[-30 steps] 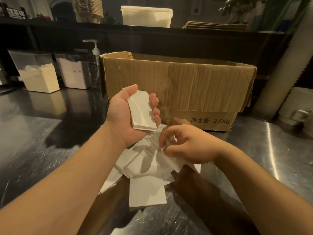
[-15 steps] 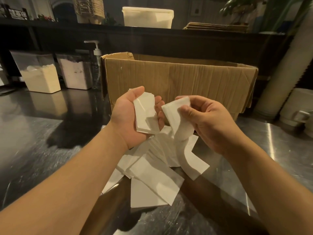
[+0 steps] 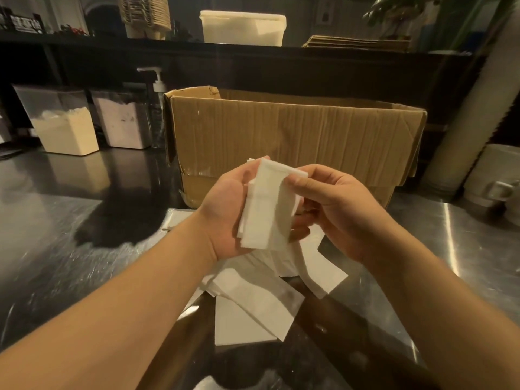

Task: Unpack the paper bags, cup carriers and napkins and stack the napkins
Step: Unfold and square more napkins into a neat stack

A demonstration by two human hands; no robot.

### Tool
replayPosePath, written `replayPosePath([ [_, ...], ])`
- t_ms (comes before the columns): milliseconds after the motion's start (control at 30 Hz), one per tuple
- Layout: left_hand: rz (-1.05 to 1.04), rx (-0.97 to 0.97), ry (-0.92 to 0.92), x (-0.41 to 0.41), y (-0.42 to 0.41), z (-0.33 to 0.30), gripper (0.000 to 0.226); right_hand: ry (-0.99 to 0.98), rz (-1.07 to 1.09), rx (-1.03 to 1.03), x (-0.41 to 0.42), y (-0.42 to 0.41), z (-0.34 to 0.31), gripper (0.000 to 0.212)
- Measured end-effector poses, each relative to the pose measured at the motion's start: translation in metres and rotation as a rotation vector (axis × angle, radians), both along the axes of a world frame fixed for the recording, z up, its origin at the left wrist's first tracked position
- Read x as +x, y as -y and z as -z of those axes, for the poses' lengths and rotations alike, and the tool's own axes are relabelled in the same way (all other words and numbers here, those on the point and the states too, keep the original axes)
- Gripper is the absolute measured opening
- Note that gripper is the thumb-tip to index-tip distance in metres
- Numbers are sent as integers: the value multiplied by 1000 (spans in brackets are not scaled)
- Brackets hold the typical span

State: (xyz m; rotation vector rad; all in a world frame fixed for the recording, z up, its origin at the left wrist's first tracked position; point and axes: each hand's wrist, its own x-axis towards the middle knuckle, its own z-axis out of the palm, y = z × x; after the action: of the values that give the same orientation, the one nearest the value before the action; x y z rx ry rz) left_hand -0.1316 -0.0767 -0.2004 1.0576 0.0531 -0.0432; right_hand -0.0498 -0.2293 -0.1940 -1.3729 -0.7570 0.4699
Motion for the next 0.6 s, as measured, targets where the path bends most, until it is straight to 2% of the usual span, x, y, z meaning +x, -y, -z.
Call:
replayPosePath([
  [233,-45,48,-29,0,2,3,67,-12,155,-64,1,-8,8,10],
  [367,39,35,-26,-1,3,3,34,28,244,-93,-1,-11,11,11],
  [467,-24,-60,-83,-3,-2,-1,39,36,322,-66,-4,-11,11,12],
  [533,-98,-145,-66,-3,-7,-4,40,111,361,-97,-3,-12,12,8],
  [600,-149,-230,-20,-4,-11,-7,40,317,366,-209,-3,-11,14,3],
])
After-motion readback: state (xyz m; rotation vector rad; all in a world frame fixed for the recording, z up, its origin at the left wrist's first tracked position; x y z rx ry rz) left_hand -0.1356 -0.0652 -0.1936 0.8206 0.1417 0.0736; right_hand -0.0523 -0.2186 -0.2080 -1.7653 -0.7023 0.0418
